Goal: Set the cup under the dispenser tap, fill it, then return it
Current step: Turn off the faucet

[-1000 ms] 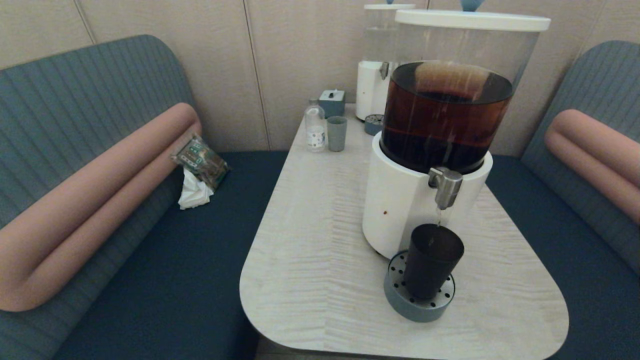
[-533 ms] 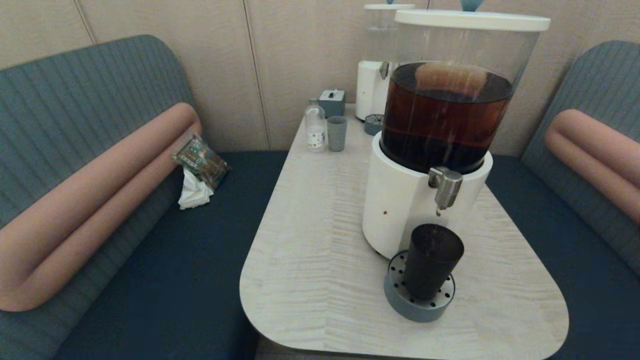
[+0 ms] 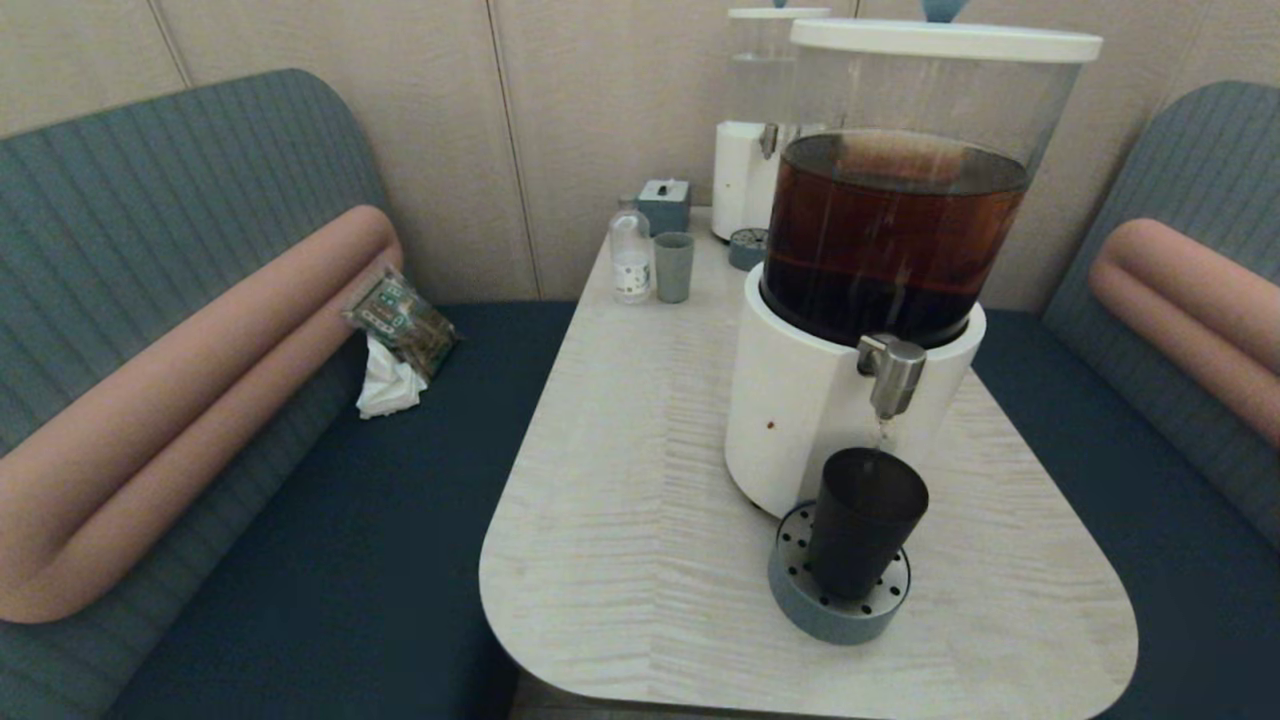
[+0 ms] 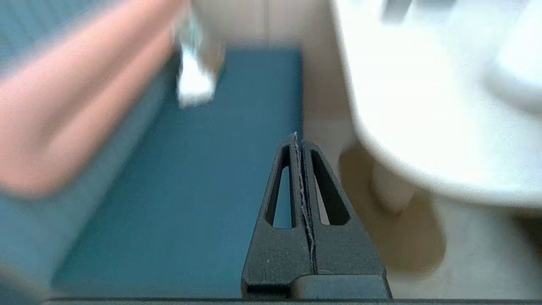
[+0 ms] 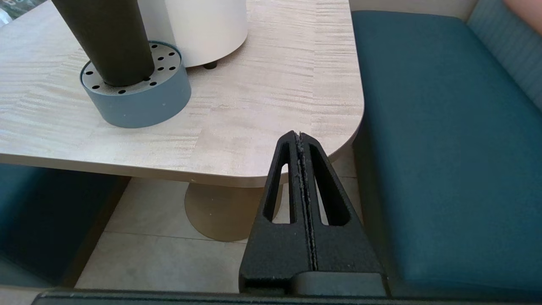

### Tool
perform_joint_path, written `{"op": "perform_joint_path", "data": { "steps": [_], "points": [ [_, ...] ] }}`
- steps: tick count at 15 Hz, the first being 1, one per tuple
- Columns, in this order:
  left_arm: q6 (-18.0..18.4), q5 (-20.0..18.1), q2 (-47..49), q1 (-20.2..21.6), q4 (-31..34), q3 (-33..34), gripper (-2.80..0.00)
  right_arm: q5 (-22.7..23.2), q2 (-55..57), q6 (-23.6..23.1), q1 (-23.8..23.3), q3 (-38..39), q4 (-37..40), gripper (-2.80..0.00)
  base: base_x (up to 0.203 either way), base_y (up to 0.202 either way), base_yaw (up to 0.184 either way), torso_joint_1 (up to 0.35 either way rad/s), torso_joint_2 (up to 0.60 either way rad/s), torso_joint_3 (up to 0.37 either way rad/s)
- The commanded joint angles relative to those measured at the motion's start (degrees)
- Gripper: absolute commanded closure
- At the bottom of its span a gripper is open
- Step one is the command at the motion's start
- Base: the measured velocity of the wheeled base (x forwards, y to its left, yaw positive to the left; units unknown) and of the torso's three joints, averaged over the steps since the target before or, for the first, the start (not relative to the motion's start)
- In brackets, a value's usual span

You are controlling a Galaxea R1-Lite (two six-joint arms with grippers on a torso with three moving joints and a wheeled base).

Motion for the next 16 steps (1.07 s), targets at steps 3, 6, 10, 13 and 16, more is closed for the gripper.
{"op": "perform_joint_path", "data": {
  "steps": [3,6,10,13,16],
  "points": [
    [-1.4,-2.8,16.4,0.0,1.0,-23.2,0.0,0.0,0.1,0.0,0.0,0.0,0.0,0.0,0.0,0.0,0.0,0.0,0.0,0.0],
    [-2.0,-5.0,38.8,0.0,3.0,-46.8,0.0,0.0,0.0,0.0,0.0,0.0,0.0,0.0,0.0,0.0,0.0,0.0,0.0,0.0],
    [-7.7,-13.5,59.6,-2.3,4.3,-65.4,0.0,0.0,0.0,0.0,0.0,0.0,-0.1,0.0,0.0,0.0,0.0,0.0,0.0,0.0],
    [-15.9,-21.2,69.3,-6.6,3.2,-68.4,0.0,0.0,0.0,0.0,0.0,0.0,0.0,0.0,0.0,0.0,0.0,0.0,0.0,0.0],
    [-17.2,-29.0,77.0,-7.8,1.1,-68.6,0.0,0.0,0.0,0.0,0.0,0.0,0.0,0.0,0.0,0.0,0.0,0.0,0.0,0.0]
  ]
}}
